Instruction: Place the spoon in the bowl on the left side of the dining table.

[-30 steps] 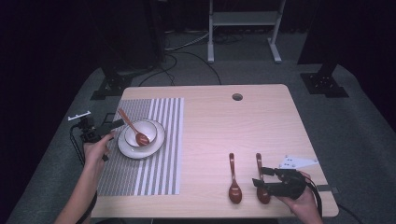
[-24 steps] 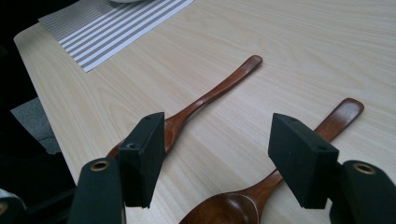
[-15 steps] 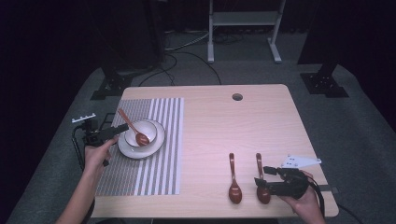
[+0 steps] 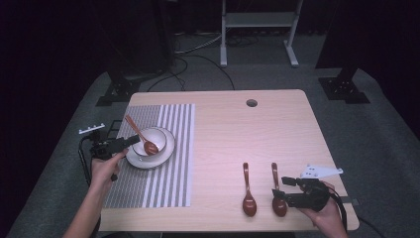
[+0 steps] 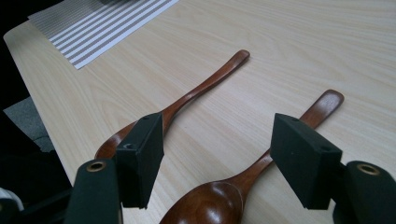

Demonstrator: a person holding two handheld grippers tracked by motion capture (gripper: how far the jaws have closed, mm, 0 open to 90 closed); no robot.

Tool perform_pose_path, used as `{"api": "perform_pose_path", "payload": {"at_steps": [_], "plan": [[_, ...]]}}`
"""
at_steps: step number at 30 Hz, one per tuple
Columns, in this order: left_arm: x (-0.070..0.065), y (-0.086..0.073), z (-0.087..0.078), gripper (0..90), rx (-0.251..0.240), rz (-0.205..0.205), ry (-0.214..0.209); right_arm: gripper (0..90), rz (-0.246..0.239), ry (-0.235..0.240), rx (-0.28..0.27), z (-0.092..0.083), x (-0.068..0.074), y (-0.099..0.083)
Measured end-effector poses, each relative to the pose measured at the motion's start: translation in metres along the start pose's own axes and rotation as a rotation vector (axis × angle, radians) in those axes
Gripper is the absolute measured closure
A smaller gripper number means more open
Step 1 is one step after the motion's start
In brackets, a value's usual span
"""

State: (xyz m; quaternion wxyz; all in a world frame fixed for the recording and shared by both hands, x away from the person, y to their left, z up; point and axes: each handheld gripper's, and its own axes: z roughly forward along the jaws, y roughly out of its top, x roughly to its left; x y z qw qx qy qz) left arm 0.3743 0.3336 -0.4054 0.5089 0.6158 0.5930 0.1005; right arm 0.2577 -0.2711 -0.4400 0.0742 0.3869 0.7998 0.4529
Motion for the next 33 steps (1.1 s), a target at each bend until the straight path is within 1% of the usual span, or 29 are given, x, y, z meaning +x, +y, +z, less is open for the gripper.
{"api": "perform_pose_path", "payload": {"at_steps": [2,4,5,6,7,9,10,11,13,16,19,22,26,29,33], "plan": [[-0.003,-0.002,-0.001,9.7,0.007,0.014,0.002,33.6,0.002,-0.002,0.0,-0.001,-0.001,-0.001],[-0.004,-0.003,-0.001,9.7,0.006,0.015,0.002,33.5,0.006,-0.002,0.002,-0.001,-0.001,-0.002],[-0.007,-0.004,-0.001,9.7,0.001,0.019,-0.003,33.4,0.007,-0.002,0.002,-0.001,-0.001,-0.002],[-0.007,-0.004,-0.001,9.7,0.001,0.019,-0.003,33.4,0.007,-0.002,0.002,-0.001,-0.001,-0.002],[-0.01,-0.004,-0.003,9.7,0.002,0.031,-0.007,33.3,0.005,-0.003,0.003,-0.002,-0.001,-0.002],[-0.014,-0.005,-0.004,9.7,0.001,0.038,-0.011,33.2,0.008,-0.005,0.004,-0.003,-0.001,-0.003],[-0.014,-0.005,-0.004,9.7,0.001,0.038,-0.011,33.2,0.006,-0.005,0.002,-0.003,-0.002,-0.003],[-0.017,-0.005,-0.006,9.7,0.001,0.052,-0.018,33.2,0.008,-0.006,0.002,-0.004,-0.002,-0.003],[-0.021,-0.006,-0.007,9.7,0.003,0.061,-0.023,33.1,0.009,-0.009,0.004,-0.005,-0.002,-0.004],[-0.024,-0.009,-0.006,9.7,0.004,0.069,-0.03,33.1,0.02,-0.01,-0.004,-0.007,-0.004,-0.006],[-0.03,-0.013,-0.006,9.7,0.006,0.092,-0.034,33.1,0.026,-0.013,-0.009,-0.009,-0.005,-0.007],[-0.035,-0.016,-0.005,9.7,0.008,0.096,-0.05,33.1,0.028,-0.017,-0.009,-0.011,-0.006,-0.008],[-0.043,-0.019,-0.005,9.7,0.015,0.118,-0.064,33.1,0.032,-0.023,-0.013,-0.014,-0.007,-0.009],[-0.048,-0.023,-0.005,9.7,0.007,0.137,-0.058,33.0,0.039,-0.027,-0.016,-0.016,-0.008,-0.011],[-0.053,-0.028,-0.003,9.7,0.015,0.153,-0.065,32.9,0.047,-0.034,-0.019,-0.019,-0.01,-0.013]]}}
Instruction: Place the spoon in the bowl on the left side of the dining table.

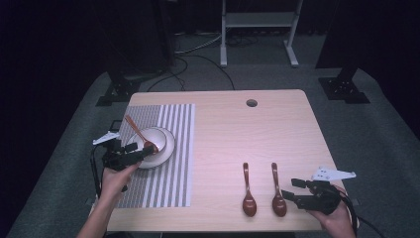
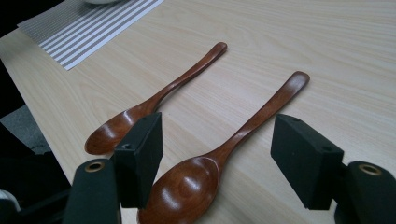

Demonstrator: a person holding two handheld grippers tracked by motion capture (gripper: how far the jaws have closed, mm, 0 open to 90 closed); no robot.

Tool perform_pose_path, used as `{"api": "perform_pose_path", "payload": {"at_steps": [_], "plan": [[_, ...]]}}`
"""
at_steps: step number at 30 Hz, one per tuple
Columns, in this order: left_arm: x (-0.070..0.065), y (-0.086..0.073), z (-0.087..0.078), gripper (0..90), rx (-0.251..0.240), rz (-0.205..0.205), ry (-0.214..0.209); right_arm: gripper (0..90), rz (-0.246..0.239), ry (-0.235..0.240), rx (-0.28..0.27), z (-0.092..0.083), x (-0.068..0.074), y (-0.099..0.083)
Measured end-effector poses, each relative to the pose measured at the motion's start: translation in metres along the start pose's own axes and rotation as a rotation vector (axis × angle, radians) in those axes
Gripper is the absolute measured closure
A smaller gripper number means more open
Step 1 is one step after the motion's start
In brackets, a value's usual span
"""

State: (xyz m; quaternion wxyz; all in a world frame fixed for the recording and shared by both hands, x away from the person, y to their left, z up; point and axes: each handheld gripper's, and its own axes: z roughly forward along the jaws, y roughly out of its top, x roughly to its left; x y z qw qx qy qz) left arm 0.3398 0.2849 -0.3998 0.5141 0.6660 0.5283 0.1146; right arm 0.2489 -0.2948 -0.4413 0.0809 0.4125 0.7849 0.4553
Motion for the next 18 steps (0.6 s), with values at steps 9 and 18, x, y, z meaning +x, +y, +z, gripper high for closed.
{"api": "perform_pose_path", "payload": {"at_steps": [9,18], "plan": [[-0.012,-0.007,0.006,9.7,0.022,0.024,-0.03,32.2,0.005,-0.009,0.002,-0.002,-0.002,-0.003],[-0.026,-0.015,0.019,9.7,0.045,0.059,-0.058,31.2,0.011,-0.017,0.01,-0.005,-0.003,-0.005]]}}
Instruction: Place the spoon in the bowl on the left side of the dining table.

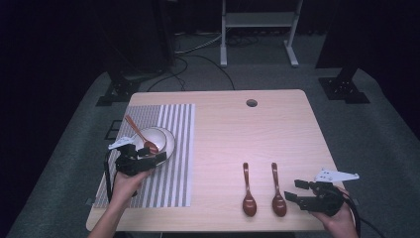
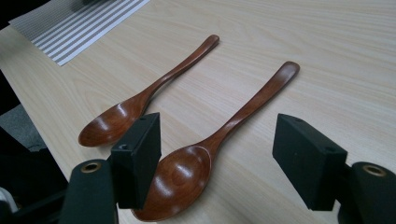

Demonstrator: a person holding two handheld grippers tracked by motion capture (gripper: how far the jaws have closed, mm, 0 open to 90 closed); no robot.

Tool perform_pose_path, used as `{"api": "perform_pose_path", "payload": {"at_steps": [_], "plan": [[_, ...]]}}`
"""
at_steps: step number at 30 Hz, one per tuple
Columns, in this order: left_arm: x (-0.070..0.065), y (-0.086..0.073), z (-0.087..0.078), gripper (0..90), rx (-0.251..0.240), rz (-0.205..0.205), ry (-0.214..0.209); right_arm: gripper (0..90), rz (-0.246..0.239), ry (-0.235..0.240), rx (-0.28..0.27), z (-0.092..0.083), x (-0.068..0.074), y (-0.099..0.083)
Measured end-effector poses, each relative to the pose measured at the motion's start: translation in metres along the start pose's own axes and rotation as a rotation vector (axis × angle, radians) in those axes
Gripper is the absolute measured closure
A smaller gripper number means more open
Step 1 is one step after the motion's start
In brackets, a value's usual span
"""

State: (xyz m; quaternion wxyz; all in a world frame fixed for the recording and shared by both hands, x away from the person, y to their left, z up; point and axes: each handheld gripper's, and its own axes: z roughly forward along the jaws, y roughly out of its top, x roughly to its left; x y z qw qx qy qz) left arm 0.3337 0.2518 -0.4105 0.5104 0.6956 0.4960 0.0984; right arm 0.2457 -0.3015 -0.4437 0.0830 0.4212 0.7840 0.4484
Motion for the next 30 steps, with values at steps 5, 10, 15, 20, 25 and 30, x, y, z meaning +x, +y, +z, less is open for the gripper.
{"api": "perform_pose_path", "payload": {"at_steps": [5,10,15,20,25,30], "plan": [[-0.008,-0.002,0.005,9.7,0.013,0.014,-0.017,31.2,0.006,-0.003,-0.001,-0.002,-0.002,-0.002],[-0.017,-0.004,0.009,9.7,0.02,0.048,-0.027,30.9,0.012,-0.007,0.001,-0.003,-0.002,-0.003],[-0.024,-0.008,0.012,9.7,0.031,0.061,-0.039,30.5,0.016,-0.014,0.0,-0.006,-0.004,-0.004],[-0.034,-0.015,0.016,9.7,0.041,0.061,-0.08,30.5,0.02,-0.014,-0.002,-0.008,-0.005,-0.005],[-0.043,-0.021,0.019,9.7,0.055,0.078,-0.104,30.3,0.028,-0.014,-0.008,-0.009,-0.005,-0.007],[-0.049,-0.025,0.022,9.6,0.056,0.079,-0.124,27.5,0.04,-0.02,-0.023,-0.011,-0.006,-0.008]]}}
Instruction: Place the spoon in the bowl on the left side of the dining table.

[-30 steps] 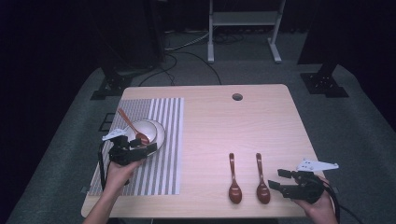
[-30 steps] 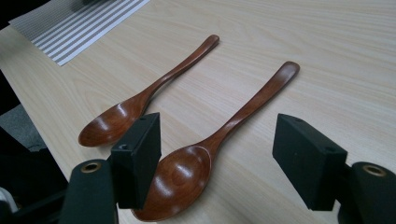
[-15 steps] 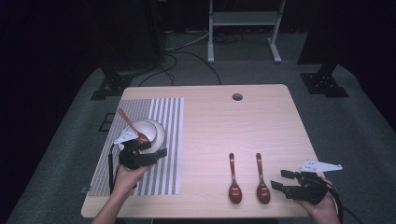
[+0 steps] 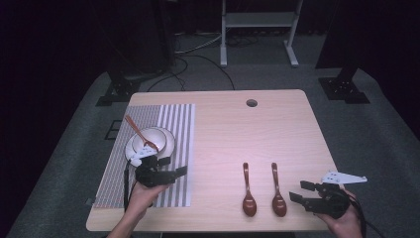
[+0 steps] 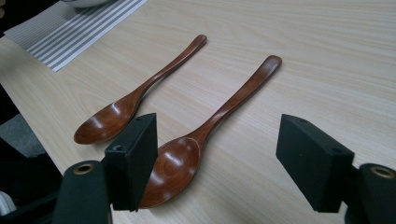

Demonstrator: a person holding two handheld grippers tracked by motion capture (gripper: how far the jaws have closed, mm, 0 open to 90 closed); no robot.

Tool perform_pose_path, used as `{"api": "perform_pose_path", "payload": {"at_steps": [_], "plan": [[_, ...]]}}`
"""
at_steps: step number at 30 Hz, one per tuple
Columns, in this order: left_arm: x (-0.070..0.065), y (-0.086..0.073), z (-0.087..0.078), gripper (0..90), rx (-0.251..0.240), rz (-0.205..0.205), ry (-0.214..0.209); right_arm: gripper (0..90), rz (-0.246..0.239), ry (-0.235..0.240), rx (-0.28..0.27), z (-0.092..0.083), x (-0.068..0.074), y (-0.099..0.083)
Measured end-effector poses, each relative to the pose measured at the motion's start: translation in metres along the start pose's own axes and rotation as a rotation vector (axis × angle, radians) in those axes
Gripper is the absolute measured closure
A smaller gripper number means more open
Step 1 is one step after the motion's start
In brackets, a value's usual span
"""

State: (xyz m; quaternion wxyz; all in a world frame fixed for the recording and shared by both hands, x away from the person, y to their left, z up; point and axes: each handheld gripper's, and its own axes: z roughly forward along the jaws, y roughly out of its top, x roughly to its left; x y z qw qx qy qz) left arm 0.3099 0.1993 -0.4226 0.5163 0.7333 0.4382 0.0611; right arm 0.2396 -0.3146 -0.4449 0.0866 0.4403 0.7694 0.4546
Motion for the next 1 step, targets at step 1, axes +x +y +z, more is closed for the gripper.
{"api": "perform_pose_path", "payload": {"at_steps": [1], "plan": [[-0.0014,-0.001,0.0011,9.6,-0.001,-0.002,-0.007,26.7,0.004,-0.002,-0.004,-0.0012,-0.0003,-0.0002]]}}
